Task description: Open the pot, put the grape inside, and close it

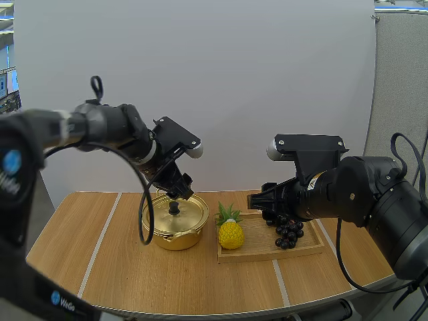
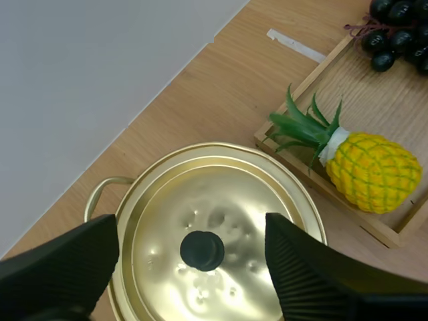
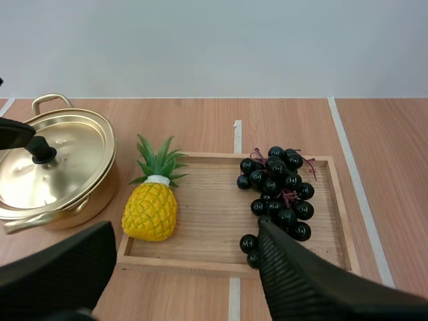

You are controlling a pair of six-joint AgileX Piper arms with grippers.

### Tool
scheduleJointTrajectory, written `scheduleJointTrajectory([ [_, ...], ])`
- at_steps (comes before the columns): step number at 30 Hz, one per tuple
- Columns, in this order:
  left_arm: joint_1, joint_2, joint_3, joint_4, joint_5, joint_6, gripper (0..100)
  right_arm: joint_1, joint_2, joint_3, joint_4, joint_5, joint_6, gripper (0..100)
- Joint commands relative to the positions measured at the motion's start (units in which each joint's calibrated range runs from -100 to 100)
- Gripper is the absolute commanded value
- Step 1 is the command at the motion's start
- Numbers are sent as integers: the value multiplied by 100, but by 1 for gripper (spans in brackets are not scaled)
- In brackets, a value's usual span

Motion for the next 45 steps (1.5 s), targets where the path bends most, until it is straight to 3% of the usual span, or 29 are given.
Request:
scheduleJointTrajectory([
  [1,-21,881,-424,-69,72,26,100,-24,-8,-29,0,-95,-28,100],
  [12,-21,1975,-976,-3,149,26,100,-24,-8,-29,0,-95,-28,100],
  [21,-21,1985,-1004,281,731,-37,100,-24,-8,-29,0,-95,-28,100],
  [30,-21,1972,-1004,1088,1192,-558,100,-24,-8,-29,0,-95,-28,100],
  [45,-21,1972,-1004,1099,1616,-613,100,-24,-8,-29,0,-95,-28,100],
])
